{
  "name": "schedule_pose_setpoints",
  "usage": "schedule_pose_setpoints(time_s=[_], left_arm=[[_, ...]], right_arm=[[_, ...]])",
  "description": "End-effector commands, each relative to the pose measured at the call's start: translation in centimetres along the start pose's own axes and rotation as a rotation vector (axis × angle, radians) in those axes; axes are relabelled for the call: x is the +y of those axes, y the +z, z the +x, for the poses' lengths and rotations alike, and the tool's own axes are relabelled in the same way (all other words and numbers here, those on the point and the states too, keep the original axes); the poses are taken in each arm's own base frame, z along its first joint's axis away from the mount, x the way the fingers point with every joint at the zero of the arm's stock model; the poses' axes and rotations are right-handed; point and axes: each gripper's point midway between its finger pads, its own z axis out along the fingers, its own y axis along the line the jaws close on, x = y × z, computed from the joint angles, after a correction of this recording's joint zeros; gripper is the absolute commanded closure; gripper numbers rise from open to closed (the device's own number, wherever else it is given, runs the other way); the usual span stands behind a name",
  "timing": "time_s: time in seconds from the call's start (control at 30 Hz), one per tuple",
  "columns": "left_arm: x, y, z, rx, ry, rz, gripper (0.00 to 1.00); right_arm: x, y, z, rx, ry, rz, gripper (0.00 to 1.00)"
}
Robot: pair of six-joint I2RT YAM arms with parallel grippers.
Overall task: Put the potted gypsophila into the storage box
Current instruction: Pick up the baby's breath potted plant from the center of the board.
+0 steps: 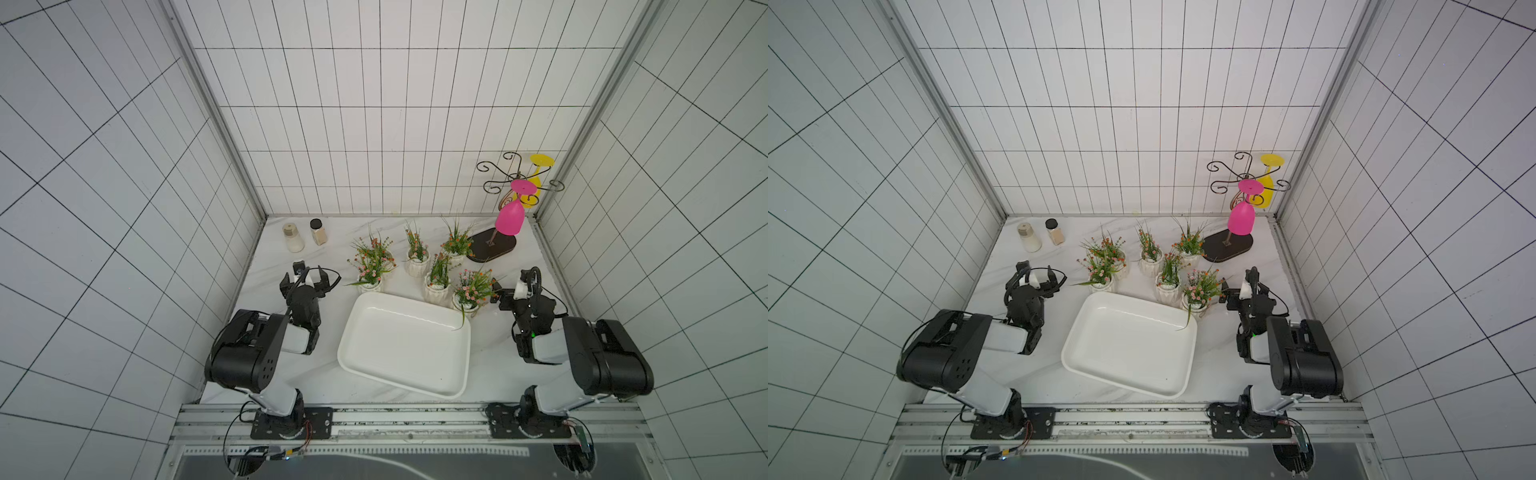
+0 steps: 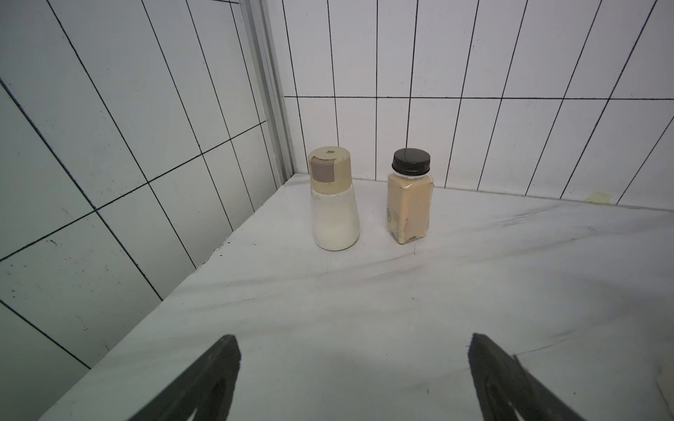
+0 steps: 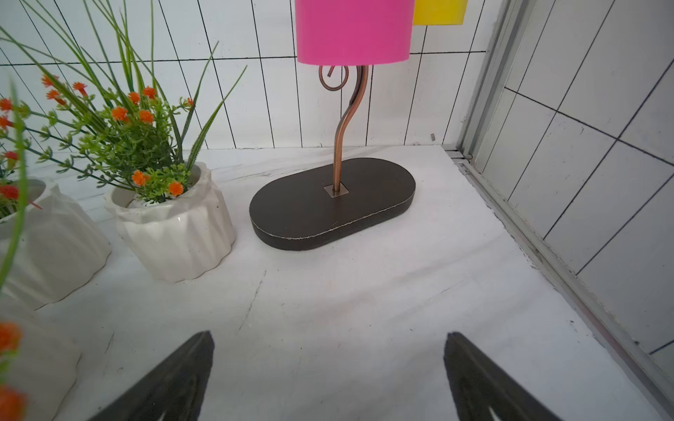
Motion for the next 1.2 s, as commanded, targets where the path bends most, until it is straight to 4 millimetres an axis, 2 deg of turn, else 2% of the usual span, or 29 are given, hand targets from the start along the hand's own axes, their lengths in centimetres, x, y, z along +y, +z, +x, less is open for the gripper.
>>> schedule_pose_setpoints(time_s=[0.0, 0.73, 0.87, 1.0, 1.17], left_arm=[[-0.2, -0.1, -0.4, -0.016, 0.004, 0.006, 0.03], [-0.5, -0.1, -0.7, -0.025, 0.005, 0.038, 0.03], [-1.1, -0.8, -2.5, -0.025, 0.05, 0.027, 0.03], [-1.1, -2.0, -6.1, -0.037, 0.034, 0.034, 0.03], [-0.5, -3.8, -9.7, 0.018, -0.015, 0.043, 0.03]], right_arm=[[0.2, 1.1, -2.1, -0.052, -0.011, -0.013, 0.01], [0.2, 0.9, -2.2, -0.06, -0.011, -0.014, 0.02], [0.7, 0.8, -3.8, -0.058, -0.023, -0.039, 0.03], [0.5, 0.0, -5.9, -0.052, 0.007, -0.03, 0.03], [1.5, -1.7, -8.6, -0.029, 0.097, -0.083, 0.05]])
